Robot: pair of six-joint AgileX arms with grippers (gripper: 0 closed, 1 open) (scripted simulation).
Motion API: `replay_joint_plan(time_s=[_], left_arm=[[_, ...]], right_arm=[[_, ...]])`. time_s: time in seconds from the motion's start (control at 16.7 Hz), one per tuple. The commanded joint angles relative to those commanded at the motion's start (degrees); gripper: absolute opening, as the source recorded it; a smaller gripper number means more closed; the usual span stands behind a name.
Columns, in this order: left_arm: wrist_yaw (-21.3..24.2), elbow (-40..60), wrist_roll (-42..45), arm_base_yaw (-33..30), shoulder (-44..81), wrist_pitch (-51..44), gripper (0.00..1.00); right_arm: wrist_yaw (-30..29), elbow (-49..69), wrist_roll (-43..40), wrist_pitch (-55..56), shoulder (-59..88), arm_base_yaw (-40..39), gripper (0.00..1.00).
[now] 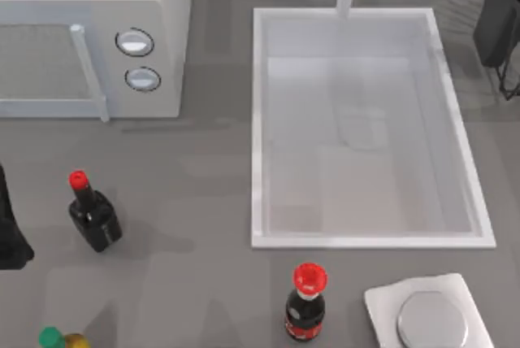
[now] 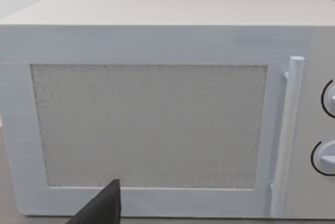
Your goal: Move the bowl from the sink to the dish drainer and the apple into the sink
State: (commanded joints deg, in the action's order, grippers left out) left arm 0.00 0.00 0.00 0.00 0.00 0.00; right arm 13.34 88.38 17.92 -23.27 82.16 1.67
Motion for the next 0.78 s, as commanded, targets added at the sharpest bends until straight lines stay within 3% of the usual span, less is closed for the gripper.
replay_joint_plan(time_s=[0.18, 0.36, 0.78], left_arm=[[0.0, 0.0, 0.0, 0.0, 0.0, 0.0, 1.00], [0.0, 0.0, 0.0, 0.0, 0.0, 0.0, 1.00], [0.0, 0.0, 0.0, 0.0, 0.0, 0.0, 1.00]], right_arm=[[5.0, -6.3, -8.8, 12.9, -3.8, 12.4, 0.00], [8.3, -11.0, -14.9, 20.6, -6.3, 20.1, 0.00], [9.2, -12.4, -16.9, 22.7, -6.9, 22.1, 0.00]])
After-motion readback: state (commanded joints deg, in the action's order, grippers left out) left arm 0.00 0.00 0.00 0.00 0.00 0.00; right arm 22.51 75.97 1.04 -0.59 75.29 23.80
